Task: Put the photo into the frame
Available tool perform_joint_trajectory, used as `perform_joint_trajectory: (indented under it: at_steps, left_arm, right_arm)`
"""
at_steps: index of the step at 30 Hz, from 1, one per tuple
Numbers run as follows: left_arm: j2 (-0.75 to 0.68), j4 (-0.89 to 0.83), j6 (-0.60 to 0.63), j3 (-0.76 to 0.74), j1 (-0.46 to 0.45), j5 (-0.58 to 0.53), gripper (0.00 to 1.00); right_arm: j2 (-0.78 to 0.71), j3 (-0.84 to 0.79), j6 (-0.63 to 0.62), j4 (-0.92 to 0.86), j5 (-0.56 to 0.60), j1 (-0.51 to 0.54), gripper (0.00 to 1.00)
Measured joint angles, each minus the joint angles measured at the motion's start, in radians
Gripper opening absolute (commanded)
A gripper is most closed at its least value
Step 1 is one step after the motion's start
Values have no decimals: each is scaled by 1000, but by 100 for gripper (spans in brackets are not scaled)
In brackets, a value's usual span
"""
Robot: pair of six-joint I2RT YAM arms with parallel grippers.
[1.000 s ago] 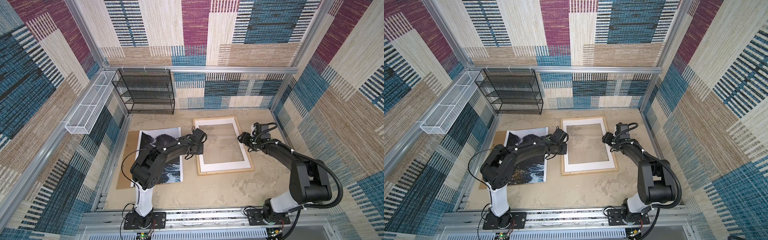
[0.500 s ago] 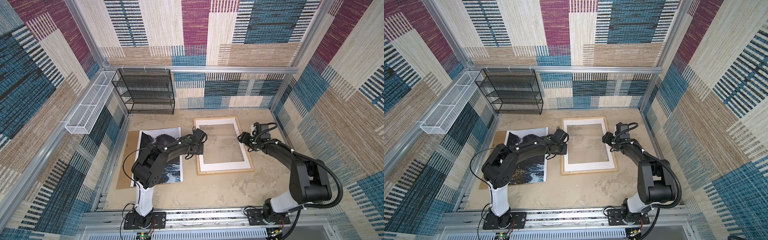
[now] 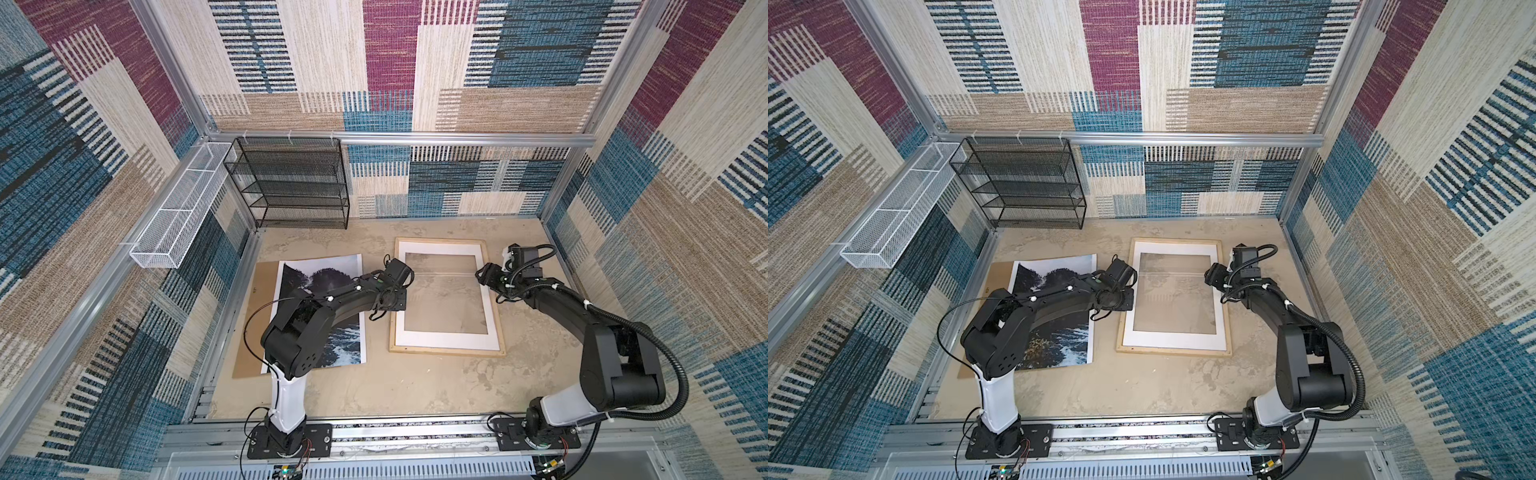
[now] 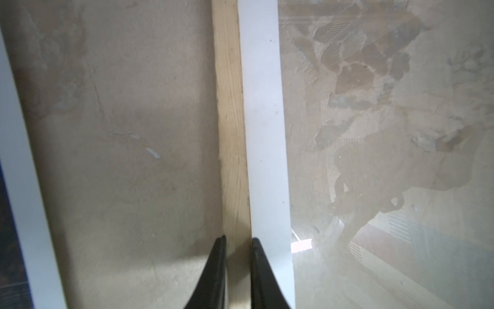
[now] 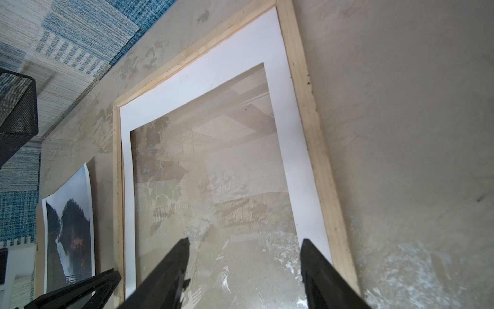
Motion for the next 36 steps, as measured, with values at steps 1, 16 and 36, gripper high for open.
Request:
perform_joint_trajectory:
  at_steps: [1, 16, 36]
  left_arm:
    - [-5, 5, -11, -8, 0, -1, 16]
    - [-49, 11, -175, -72, -20, -66, 21]
    - [-284, -93, -133, -152, 25, -156, 38]
  right_arm:
    - [-1, -1, 0, 0, -2, 0, 68]
    - [-10, -8, 0, 7, -40, 0, 67]
    - [12, 18, 27, 40, -68, 103, 65]
